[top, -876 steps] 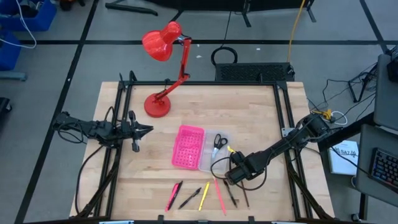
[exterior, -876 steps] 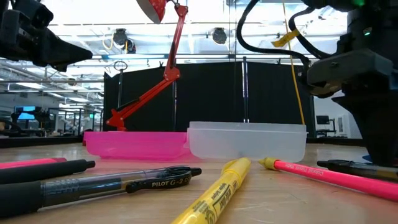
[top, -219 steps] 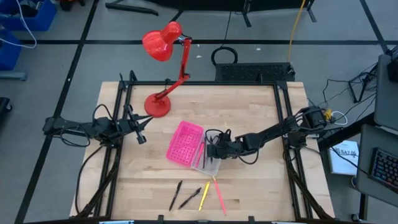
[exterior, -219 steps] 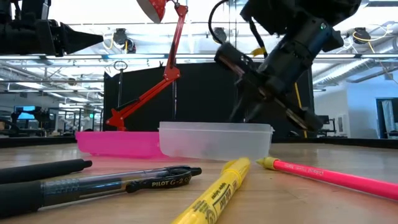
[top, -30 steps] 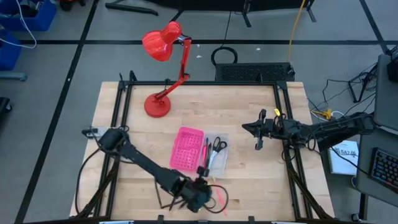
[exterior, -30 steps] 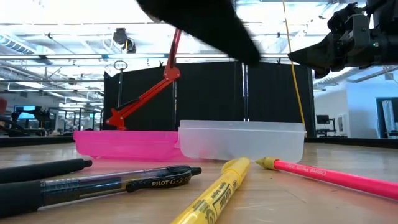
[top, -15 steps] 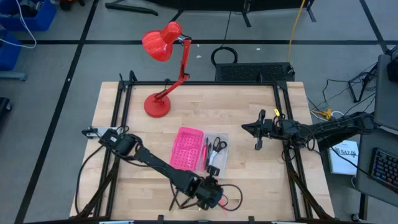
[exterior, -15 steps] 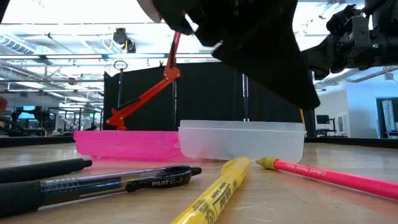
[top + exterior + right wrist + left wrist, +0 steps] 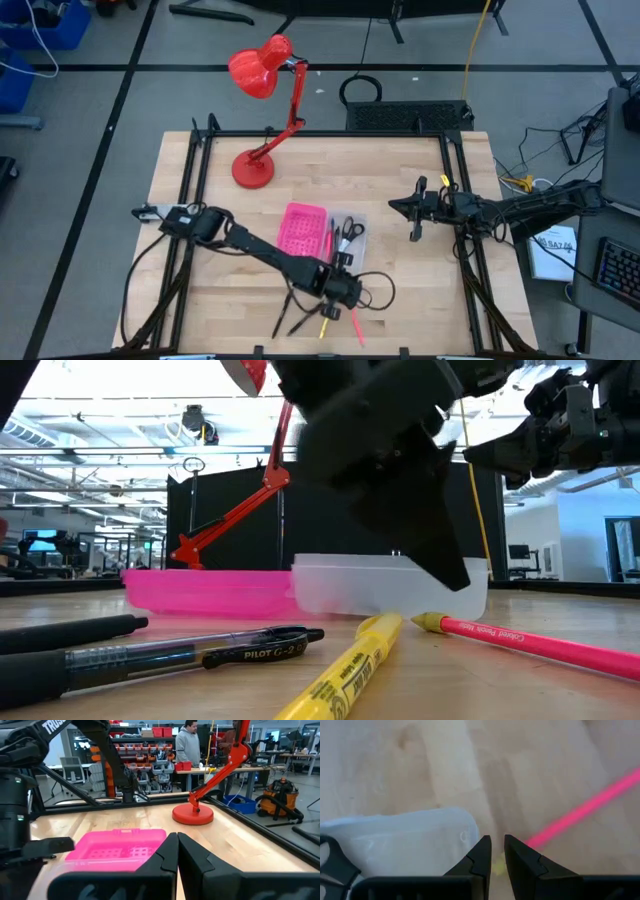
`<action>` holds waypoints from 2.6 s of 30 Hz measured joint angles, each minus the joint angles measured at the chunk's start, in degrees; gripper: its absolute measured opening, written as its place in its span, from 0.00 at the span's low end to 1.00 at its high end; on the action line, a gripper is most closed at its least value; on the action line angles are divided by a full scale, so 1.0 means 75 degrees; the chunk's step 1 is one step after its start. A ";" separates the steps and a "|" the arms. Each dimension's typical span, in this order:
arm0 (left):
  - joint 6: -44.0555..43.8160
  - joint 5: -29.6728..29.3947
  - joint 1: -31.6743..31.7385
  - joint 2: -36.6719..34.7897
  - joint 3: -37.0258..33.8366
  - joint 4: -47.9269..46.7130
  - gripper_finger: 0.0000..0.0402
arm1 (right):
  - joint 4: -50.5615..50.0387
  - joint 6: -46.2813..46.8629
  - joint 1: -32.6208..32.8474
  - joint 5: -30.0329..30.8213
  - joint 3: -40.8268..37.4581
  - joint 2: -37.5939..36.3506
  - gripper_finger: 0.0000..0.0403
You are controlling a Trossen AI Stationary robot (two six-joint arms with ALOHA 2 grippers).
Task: Pick & place school supplies into a supply box
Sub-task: Adjust the pink box, then put the left black pen in the pink box
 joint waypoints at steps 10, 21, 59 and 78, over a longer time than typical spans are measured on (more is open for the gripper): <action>0.0306 0.0273 0.0452 0.0000 -0.0003 0.0225 0.16 | -0.0207 0.0212 0.0000 -0.0003 0.0000 0.0000 0.00; 0.1525 0.0237 0.0226 -0.0056 0.0001 0.0407 0.16 | -0.0255 0.0160 0.0000 -0.0003 0.0000 0.0000 0.00; -0.7283 -0.4202 -0.4527 -0.3451 -0.0652 -0.7936 0.02 | 0.0042 -0.0168 0.0003 0.0020 0.0000 0.0082 0.00; -0.7697 -0.1752 -0.2112 -0.6851 -0.7069 -0.1187 0.02 | 0.0155 -0.0643 0.0000 0.0023 0.0000 0.0102 0.00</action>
